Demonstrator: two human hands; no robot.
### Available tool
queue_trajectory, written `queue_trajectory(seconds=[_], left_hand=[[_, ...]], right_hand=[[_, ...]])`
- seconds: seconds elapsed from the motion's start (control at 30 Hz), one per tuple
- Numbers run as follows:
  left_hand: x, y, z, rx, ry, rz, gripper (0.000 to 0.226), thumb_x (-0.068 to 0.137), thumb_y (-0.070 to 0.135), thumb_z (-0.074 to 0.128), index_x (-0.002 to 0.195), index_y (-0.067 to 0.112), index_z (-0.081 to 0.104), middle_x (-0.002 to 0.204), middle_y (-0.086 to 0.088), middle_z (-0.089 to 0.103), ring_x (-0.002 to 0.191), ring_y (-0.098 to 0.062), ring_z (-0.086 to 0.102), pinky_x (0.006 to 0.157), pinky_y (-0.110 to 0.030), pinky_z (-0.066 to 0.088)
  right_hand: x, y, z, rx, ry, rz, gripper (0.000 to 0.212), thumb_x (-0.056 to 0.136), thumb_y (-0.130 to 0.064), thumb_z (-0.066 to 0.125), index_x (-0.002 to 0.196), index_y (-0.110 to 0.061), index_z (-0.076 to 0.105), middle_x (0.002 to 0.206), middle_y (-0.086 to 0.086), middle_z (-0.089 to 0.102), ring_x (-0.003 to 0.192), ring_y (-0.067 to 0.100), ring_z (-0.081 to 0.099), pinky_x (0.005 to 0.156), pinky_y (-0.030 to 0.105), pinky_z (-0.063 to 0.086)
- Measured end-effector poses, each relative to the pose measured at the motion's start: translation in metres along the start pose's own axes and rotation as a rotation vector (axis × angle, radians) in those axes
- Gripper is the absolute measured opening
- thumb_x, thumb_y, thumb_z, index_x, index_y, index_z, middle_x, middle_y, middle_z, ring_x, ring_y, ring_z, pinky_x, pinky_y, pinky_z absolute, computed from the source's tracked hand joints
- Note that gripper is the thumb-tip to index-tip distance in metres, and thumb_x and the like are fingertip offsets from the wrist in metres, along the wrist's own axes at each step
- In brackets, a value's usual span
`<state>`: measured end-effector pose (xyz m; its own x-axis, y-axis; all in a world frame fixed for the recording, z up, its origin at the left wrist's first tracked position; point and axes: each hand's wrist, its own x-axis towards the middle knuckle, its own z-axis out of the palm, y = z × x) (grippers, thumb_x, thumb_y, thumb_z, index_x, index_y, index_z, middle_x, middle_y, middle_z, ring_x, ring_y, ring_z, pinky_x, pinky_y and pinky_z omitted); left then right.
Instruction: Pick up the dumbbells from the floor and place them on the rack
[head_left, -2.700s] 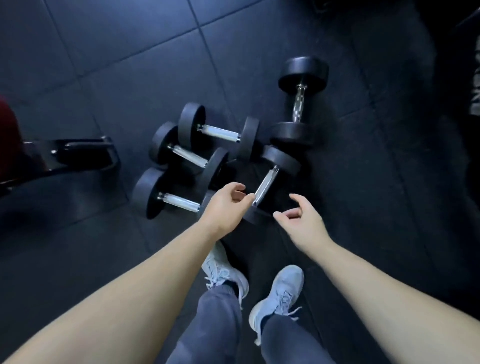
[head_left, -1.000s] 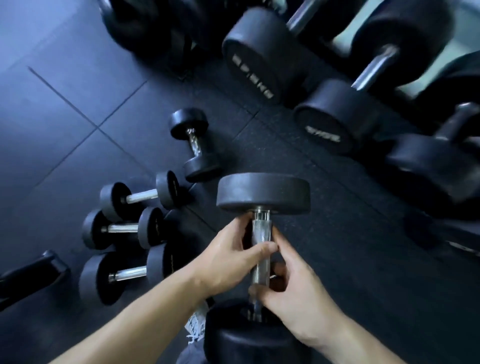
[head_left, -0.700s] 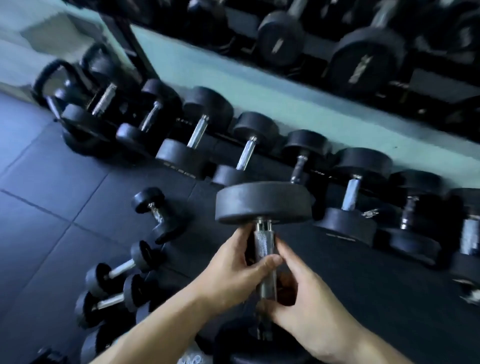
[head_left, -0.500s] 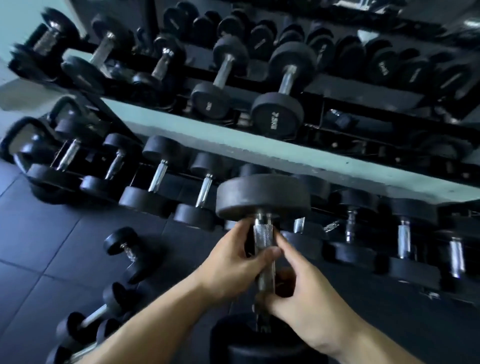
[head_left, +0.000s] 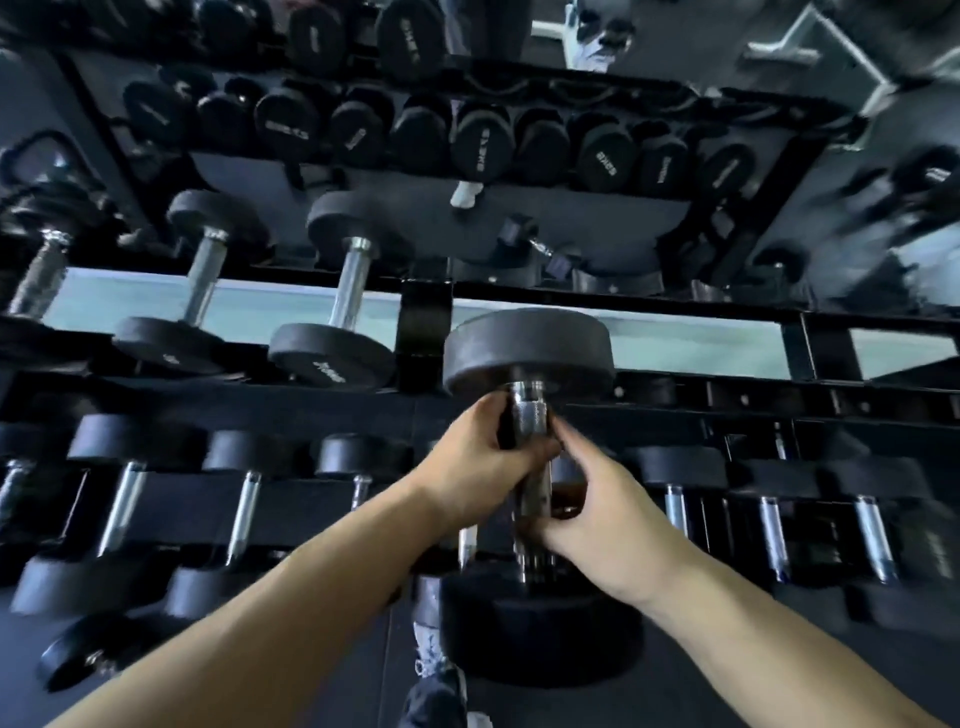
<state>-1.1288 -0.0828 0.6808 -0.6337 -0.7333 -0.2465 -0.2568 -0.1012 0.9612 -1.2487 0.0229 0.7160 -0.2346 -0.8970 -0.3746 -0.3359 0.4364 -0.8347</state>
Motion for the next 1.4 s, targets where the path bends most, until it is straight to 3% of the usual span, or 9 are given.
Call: queue_trajectory(seconds=[0.17,0.33,0.4,0.53,0.7,0.87,1.07,1.23,1.4], left_hand=[[0.099,0.004,-0.011,0.011,-0.035,-0.022,0.017,0.091,0.010,0.074,0.106,0.016,0.067,0.096,-0.004,0.077,0.086,-0.009,0.074,0.079,-0.027,0.060],[0.174,0.001,-0.034,0.020,0.013,-0.066,0.023,0.088,0.017,0.077,0.109,0.017,0.067,0.093,-0.001,0.076,0.087,-0.014,0.074,0.085,-0.031,0.062],[0.196,-0.003,-0.044,0.038,0.037,-0.091,0.032,0.082,0.025,0.076,0.112,0.017,0.068,0.095,-0.004,0.077,0.090,-0.018,0.075,0.086,-0.034,0.062],[0.228,-0.007,-0.057,0.070,0.065,-0.125,0.024,0.093,0.013,0.074,0.116,0.010,0.067,0.094,-0.003,0.072,0.085,-0.012,0.068,0.079,-0.022,0.058],[0.242,-0.013,-0.064,0.108,0.046,-0.117,0.017,0.092,0.008,0.074,0.107,0.012,0.066,0.091,-0.004,0.071,0.084,-0.012,0.068,0.084,-0.029,0.059],[0.246,-0.018,-0.063,0.102,0.056,-0.091,0.019,0.089,0.011,0.077,0.105,0.011,0.066,0.089,-0.003,0.072,0.085,-0.016,0.070,0.088,-0.039,0.060],[0.263,-0.015,-0.066,0.101,0.049,-0.114,0.021,0.093,0.004,0.073,0.112,0.009,0.066,0.084,0.006,0.069,0.074,0.003,0.066,0.071,-0.013,0.053],[0.266,-0.026,-0.070,0.108,0.056,-0.173,0.026,0.092,0.011,0.075,0.116,0.005,0.068,0.100,-0.012,0.076,0.095,-0.019,0.072,0.095,-0.039,0.060],[0.267,-0.031,-0.073,0.166,0.087,-0.233,0.053,0.073,0.039,0.080,0.117,0.013,0.062,0.103,-0.007,0.077,0.100,-0.023,0.075,0.095,-0.048,0.060]], right_hand=[[0.087,0.000,-0.027,0.016,0.057,0.024,0.090,0.080,0.000,0.079,0.152,-0.040,0.042,0.092,-0.004,0.080,0.068,0.010,0.073,0.064,0.023,0.058],[0.168,-0.002,-0.033,0.067,0.050,0.024,0.076,0.083,-0.003,0.078,0.142,-0.042,0.050,0.093,0.003,0.080,0.083,0.029,0.076,0.081,0.045,0.062],[0.195,-0.002,-0.035,0.072,0.034,0.014,0.075,0.082,-0.004,0.080,0.139,-0.043,0.050,0.094,0.002,0.079,0.078,0.029,0.076,0.077,0.039,0.064],[0.235,-0.002,-0.037,0.116,-0.003,-0.018,0.073,0.083,-0.002,0.078,0.119,-0.058,0.048,0.080,-0.002,0.073,0.055,0.001,0.064,0.055,0.017,0.053],[0.254,0.008,-0.035,0.127,-0.034,0.015,0.082,0.084,-0.003,0.077,0.146,-0.043,0.043,0.079,0.022,0.075,0.063,0.034,0.071,0.061,0.037,0.059],[0.257,0.015,-0.033,0.147,-0.007,0.017,0.087,0.083,-0.002,0.076,0.150,-0.043,0.040,0.076,0.022,0.074,0.058,0.028,0.068,0.058,0.037,0.057],[0.281,0.018,-0.034,0.125,0.027,-0.020,0.080,0.081,-0.003,0.077,0.147,-0.037,0.047,0.066,0.003,0.072,0.054,0.012,0.067,0.057,0.026,0.057],[0.285,0.023,-0.028,0.114,0.004,0.013,0.083,0.083,-0.006,0.078,0.151,-0.038,0.043,0.065,-0.004,0.068,0.052,0.003,0.064,0.054,0.017,0.050],[0.283,0.018,-0.026,0.098,-0.011,0.050,0.087,0.084,-0.009,0.080,0.154,-0.041,0.037,0.070,-0.004,0.073,0.060,0.007,0.071,0.059,0.015,0.052]])
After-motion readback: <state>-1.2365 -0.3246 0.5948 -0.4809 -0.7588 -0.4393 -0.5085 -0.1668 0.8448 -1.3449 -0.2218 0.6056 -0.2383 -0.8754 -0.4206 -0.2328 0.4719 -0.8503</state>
